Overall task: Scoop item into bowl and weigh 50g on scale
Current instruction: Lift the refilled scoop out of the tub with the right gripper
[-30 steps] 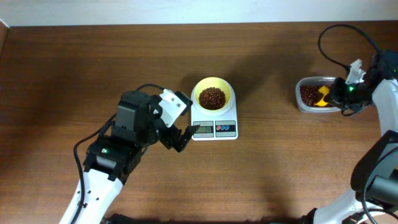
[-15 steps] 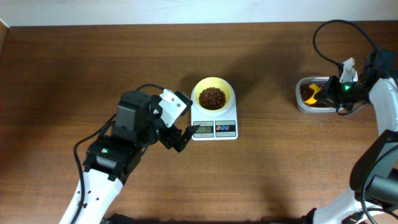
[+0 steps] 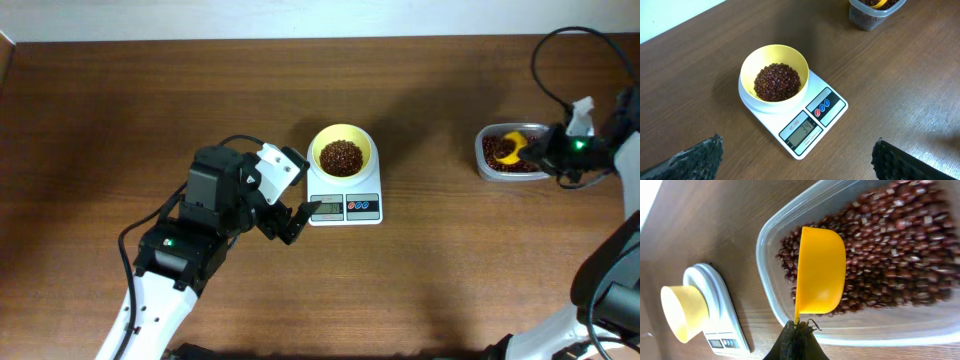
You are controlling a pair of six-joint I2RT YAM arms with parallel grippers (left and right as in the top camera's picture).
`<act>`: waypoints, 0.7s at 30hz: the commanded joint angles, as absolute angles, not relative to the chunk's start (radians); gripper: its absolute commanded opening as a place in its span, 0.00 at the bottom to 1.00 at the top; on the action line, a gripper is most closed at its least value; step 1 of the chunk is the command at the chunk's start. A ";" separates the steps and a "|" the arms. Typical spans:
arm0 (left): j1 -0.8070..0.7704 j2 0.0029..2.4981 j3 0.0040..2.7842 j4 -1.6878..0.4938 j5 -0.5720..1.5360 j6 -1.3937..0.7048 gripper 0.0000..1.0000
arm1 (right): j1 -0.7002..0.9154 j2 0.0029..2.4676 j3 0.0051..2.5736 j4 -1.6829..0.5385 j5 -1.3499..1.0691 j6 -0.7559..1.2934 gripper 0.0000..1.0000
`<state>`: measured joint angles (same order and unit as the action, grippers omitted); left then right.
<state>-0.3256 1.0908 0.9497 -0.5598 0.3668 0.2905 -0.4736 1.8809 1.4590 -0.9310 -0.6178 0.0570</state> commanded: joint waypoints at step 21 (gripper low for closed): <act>-0.320 1.094 0.945 -0.559 0.371 0.277 0.99 | -0.598 1.888 1.469 -0.954 -1.044 -0.053 0.04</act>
